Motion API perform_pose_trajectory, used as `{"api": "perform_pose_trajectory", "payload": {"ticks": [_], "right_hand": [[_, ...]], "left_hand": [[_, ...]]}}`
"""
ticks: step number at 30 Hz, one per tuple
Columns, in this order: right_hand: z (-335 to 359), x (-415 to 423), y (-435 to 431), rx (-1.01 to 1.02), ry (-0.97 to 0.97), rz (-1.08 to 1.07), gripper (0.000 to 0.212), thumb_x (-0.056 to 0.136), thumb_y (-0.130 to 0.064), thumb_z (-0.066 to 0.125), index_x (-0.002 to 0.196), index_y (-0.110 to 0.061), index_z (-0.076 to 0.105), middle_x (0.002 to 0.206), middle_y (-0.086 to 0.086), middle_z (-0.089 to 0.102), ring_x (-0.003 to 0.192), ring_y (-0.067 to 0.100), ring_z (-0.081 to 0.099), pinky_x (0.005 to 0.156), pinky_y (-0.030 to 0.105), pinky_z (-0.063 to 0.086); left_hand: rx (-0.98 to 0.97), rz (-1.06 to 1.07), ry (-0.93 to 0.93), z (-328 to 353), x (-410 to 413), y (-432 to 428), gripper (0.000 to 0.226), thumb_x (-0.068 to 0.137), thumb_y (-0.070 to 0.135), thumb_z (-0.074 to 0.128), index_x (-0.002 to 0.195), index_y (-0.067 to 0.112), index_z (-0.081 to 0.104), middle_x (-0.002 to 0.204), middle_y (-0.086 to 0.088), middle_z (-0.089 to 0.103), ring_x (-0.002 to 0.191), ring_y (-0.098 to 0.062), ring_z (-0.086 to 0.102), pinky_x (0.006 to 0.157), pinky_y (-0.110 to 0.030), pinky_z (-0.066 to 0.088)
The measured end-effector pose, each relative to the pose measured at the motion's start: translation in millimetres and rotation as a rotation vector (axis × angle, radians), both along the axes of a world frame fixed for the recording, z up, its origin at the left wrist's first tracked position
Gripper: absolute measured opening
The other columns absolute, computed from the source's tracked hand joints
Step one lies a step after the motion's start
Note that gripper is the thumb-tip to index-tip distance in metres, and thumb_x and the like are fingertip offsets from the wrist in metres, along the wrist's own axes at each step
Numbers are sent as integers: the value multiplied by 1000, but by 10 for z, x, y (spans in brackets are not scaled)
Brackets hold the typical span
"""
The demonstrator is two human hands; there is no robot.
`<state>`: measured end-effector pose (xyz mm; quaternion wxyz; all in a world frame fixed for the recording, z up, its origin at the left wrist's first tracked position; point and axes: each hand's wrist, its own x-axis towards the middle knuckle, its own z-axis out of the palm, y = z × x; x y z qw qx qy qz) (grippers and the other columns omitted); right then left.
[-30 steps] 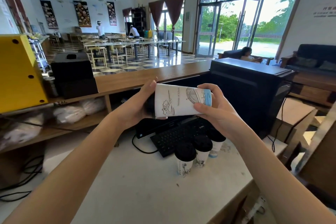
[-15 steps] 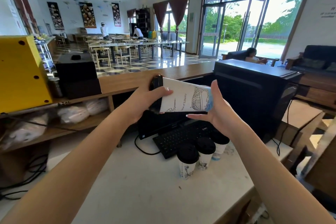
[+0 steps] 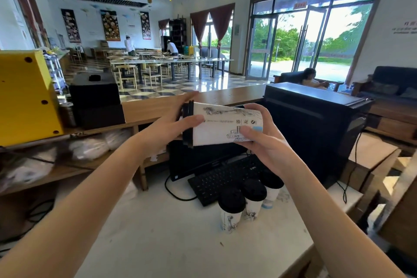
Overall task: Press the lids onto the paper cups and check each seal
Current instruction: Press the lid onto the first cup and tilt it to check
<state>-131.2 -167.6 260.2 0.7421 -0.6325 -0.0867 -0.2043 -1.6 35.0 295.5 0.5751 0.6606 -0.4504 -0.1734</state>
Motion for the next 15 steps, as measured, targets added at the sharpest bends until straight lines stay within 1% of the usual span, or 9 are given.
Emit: {"api": "perform_pose_trajectory", "payload": {"ticks": [1, 3, 4, 6, 8, 10, 12, 13, 15], "right_hand": [[-22, 15, -14, 17, -9, -1, 60, 82, -8, 67, 133, -24, 40, 115, 7, 65, 109, 26, 63, 95, 44, 52], [-85, 70, -18, 145, -31, 27, 78, 74, -10, 78, 139, -24, 36, 116, 9, 66, 110, 27, 63, 96, 44, 51], [-124, 105, -13, 228, -44, 52, 87, 67, -14, 83, 140, -21, 36, 119, 10, 65, 112, 27, 62, 96, 43, 51], [-208, 188, 29, 395, -59, 90, 94, 59, -22, 89, 139, -11, 41, 127, 13, 61, 116, 27, 59, 100, 42, 49], [-281, 277, 87, 596, -62, 129, 81, 61, -25, 88, 131, -7, 51, 131, 14, 59, 122, 27, 55, 103, 43, 45], [-327, 377, 119, 754, -63, 117, 55, 77, -26, 72, 126, -8, 54, 134, 15, 57, 127, 29, 51, 107, 45, 41], [-332, 479, 117, 806, -40, 56, 44, 87, -26, 57, 126, -8, 53, 134, 15, 56, 127, 29, 50, 109, 45, 39], [-325, 525, 103, 805, -21, 18, 40, 89, -25, 55, 125, -7, 53, 132, 14, 57, 127, 29, 50, 109, 44, 38], [-294, 608, 53, 743, 30, -57, 30, 92, -22, 54, 119, -8, 55, 122, 12, 61, 123, 28, 52, 109, 45, 38]], "left_hand": [[10, 2, 75, -1, 5, -9, 59, 65, 39, 80, 114, 53, 49, 135, -2, 52, 116, -22, 57, 96, -41, 49], [-5, 20, 76, -14, -2, -47, 55, 65, 26, 80, 109, 41, 52, 120, -2, 60, 106, -22, 63, 81, -34, 55], [-19, 50, 40, -30, -21, -74, 52, 67, 24, 80, 109, 38, 51, 115, 1, 60, 104, -20, 63, 79, -32, 55], [-38, 134, 2, -103, -56, -141, 50, 69, 27, 80, 108, 37, 49, 112, 5, 60, 105, -20, 61, 84, -35, 55], [-48, 205, 14, -235, -89, -235, 60, 57, 43, 80, 108, 38, 48, 112, 3, 61, 104, -21, 61, 87, -43, 54], [-54, 247, 16, -390, -103, -342, 66, 54, 49, 78, 110, 34, 46, 110, 3, 60, 101, -19, 61, 89, -44, 53], [-42, 275, 36, -502, -57, -432, 61, 68, 38, 80, 116, 28, 43, 107, 6, 57, 97, -15, 59, 91, -38, 51], [-13, 289, 23, -532, -2, -462, 58, 73, 33, 77, 119, 24, 43, 106, 7, 55, 98, -14, 57, 91, -33, 50], [84, 315, -84, -550, 145, -493, 56, 75, 33, 75, 120, 19, 45, 111, 8, 53, 103, -13, 53, 84, -24, 45]]}}
